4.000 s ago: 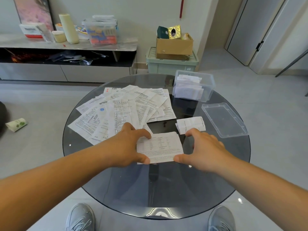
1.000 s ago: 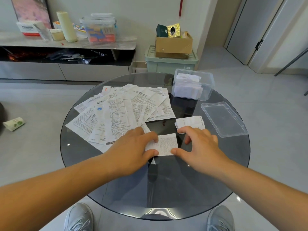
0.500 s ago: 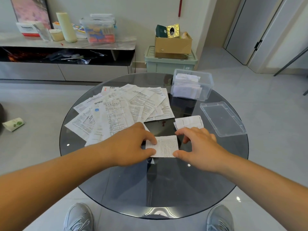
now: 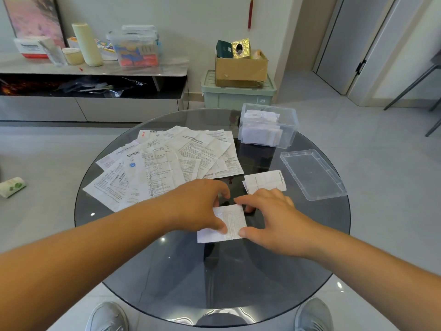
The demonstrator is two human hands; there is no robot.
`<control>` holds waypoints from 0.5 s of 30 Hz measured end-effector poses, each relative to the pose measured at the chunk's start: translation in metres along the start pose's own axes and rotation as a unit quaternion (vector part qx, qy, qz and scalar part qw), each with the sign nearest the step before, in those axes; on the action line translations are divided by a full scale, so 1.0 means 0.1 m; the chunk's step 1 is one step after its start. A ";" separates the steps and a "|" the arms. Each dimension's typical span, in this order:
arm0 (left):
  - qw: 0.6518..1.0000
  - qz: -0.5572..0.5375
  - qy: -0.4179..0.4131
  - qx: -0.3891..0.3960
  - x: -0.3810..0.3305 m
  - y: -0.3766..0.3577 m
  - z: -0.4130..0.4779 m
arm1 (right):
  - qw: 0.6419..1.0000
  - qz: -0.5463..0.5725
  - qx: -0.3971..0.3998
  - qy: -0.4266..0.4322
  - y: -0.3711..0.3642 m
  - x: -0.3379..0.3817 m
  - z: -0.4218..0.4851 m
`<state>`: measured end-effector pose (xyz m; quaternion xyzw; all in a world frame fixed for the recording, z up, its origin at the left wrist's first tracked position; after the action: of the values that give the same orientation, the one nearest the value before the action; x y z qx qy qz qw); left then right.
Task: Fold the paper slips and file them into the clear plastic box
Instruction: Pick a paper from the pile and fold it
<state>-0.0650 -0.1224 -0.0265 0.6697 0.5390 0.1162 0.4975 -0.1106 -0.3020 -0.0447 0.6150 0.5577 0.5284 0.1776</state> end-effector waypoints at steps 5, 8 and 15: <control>1.000 0.000 0.014 0.017 -0.01 0.01 0.00 | 1.000 0.024 -0.009 0.016 -0.01 -0.04 -0.01; 1.000 -0.015 0.006 0.007 0.01 0.00 0.00 | 0.997 0.065 -0.030 0.028 -0.04 -0.06 0.00; 0.946 -0.309 -0.078 -0.060 0.06 0.13 -0.13 | 0.939 0.321 -0.102 0.068 0.05 -0.05 0.02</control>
<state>-0.0642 -0.1090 -0.0124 0.4464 0.6706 -0.0637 0.5891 -0.1051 -0.3070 -0.0438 0.7025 0.2843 0.6520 0.0218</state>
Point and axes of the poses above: each hand's wrist, its own z-axis towards the middle knuckle, its own y-axis out of the back of the hand, x = y × z, the point moved 2 cm from there along z, towards the middle knuckle, and after that the axes turned 14 degrees about x, right-handed, at the moved point
